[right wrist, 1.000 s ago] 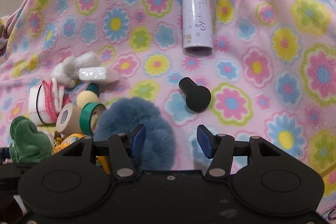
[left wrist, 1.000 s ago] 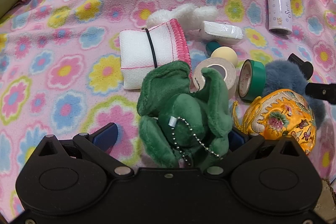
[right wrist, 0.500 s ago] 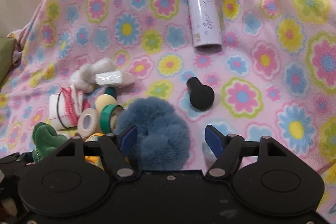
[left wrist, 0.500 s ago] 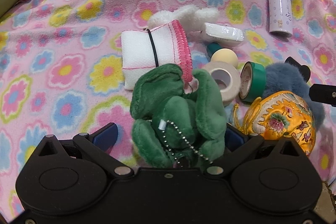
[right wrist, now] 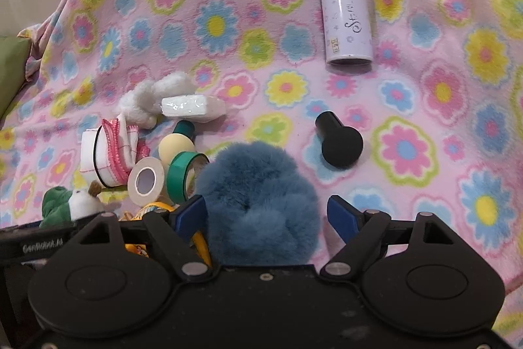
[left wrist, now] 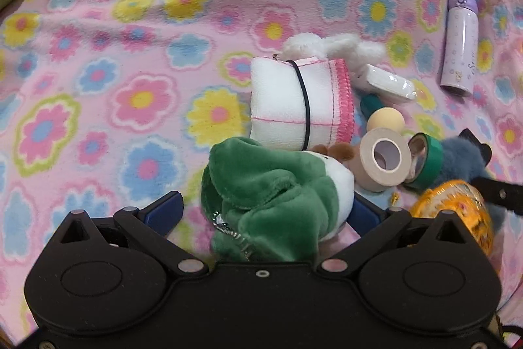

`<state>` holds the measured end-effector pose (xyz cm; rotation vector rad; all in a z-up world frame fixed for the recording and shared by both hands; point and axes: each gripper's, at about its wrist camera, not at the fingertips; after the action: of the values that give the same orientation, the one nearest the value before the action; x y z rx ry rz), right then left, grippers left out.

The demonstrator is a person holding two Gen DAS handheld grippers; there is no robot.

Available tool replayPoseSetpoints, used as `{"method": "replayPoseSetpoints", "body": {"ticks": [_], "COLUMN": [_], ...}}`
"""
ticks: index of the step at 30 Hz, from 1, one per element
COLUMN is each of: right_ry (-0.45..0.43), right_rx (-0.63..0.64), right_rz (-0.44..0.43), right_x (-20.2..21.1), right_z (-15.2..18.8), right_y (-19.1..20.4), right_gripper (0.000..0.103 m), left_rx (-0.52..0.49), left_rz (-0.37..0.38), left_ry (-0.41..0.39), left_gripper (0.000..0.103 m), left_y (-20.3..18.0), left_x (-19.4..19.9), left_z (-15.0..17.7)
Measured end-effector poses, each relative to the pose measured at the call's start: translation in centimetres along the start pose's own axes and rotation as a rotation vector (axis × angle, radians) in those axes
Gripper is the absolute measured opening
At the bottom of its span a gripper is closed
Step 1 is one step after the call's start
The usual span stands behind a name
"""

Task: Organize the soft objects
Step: 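Close the left tool on the green frog while the right tool grasps the blue pom-pom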

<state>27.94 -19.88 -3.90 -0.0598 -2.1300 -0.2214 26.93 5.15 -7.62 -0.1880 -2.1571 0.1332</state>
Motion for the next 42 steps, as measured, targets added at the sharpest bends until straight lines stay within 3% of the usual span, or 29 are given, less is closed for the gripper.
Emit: {"method": "replayPoseSetpoints", "body": {"ticks": [6,14,18,21,28,36,42], "right_ry": [-0.058,-0.135,-0.103,-0.090,0.042,0.150,0.116], "right_rx": [-0.026,0.108,0.086,0.097,0.102,-0.015,-0.009], "right_rz": [0.020,0.007,0.015,0.050,0.133,0.088,0.073], "right_x": [1.0,3.7,2.3,1.1,-3.2,-5.7,-5.8], "right_z": [-0.2,1.2,0.5,-0.2,-0.8,-0.1,0.4], "right_y": [-0.3,1.7,2.0,2.8,3.3,1.2,1.0], "right_gripper": [0.084,0.091,0.092,0.103,0.103,0.103,0.103], "left_rx": [-0.027,-0.018,-0.014,-0.036,-0.118,-0.124,-0.117], "left_rz": [-0.010,-0.022,-0.035,-0.055,-0.110,-0.113,-0.111], "left_ry": [-0.007,-0.003,0.003,0.003,-0.011,-0.036,-0.042], "left_gripper": [0.100,0.100,0.100,0.100,0.100,0.100,0.100], "left_y": [-0.2,0.0,-0.1,-0.4,-1.5,-1.5,-1.5], "left_x": [0.1,0.0,-0.3,-0.5,-1.2,-1.5,-1.5], "left_z": [0.1,-0.2,-0.4,-0.3,0.5,0.7,0.6]}}
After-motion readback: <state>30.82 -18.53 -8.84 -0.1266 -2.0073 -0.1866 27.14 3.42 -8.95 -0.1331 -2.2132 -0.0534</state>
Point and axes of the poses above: each gripper's, at about its wrist camera, not at the fingertips, and x roughly against the way its jaws point, y to its left, z to its underside, and after that the axes turned 2 degrees about y, right-handed
